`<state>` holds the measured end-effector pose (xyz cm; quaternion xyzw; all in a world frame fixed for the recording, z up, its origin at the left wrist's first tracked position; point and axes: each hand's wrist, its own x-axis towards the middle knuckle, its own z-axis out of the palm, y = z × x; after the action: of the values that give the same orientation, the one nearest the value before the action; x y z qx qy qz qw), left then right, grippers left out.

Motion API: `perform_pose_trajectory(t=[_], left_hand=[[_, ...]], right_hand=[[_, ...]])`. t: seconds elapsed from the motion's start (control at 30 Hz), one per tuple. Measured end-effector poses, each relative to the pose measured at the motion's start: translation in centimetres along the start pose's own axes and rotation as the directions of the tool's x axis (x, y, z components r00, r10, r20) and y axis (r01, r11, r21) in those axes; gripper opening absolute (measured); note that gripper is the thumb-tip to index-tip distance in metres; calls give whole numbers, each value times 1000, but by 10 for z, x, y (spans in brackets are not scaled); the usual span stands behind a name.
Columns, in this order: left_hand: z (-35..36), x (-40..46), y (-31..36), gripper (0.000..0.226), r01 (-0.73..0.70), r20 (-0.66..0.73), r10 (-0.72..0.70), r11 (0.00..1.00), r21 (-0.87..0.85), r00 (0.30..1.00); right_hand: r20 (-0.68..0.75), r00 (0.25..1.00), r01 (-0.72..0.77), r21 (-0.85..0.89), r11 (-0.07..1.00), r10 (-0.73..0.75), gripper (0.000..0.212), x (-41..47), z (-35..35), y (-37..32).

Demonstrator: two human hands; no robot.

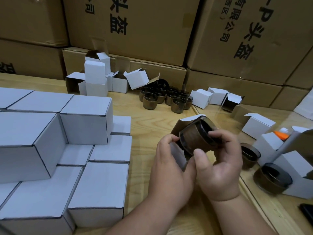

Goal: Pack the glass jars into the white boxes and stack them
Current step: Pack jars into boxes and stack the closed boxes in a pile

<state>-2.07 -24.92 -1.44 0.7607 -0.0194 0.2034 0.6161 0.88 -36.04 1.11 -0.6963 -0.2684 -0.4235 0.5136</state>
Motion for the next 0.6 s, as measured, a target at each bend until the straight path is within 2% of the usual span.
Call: perform_pose_trajectory(t=[0.13, 0.27, 0.47, 0.6], left_hand=[[2, 0, -1, 54, 18, -26, -17, 1000, 1, 999], [2, 0, -4, 62, 27, -27, -27, 1000, 6, 999], [3, 0, -3, 52, 46, -24, -46, 999, -19, 999], [3, 0, -3, 53, 38, -22, -38, 999, -15, 999]], right_hand=[[7, 996, -90, -63, 994, 91, 42, 1, -2, 12], [1, 980, -197, -74, 978, 198, 37, 3, -7, 19], [200, 968, -111, -209, 972, 153, 26, 6, -13, 19], [268, 949, -96, -260, 961, 167, 30, 9, -15, 16]])
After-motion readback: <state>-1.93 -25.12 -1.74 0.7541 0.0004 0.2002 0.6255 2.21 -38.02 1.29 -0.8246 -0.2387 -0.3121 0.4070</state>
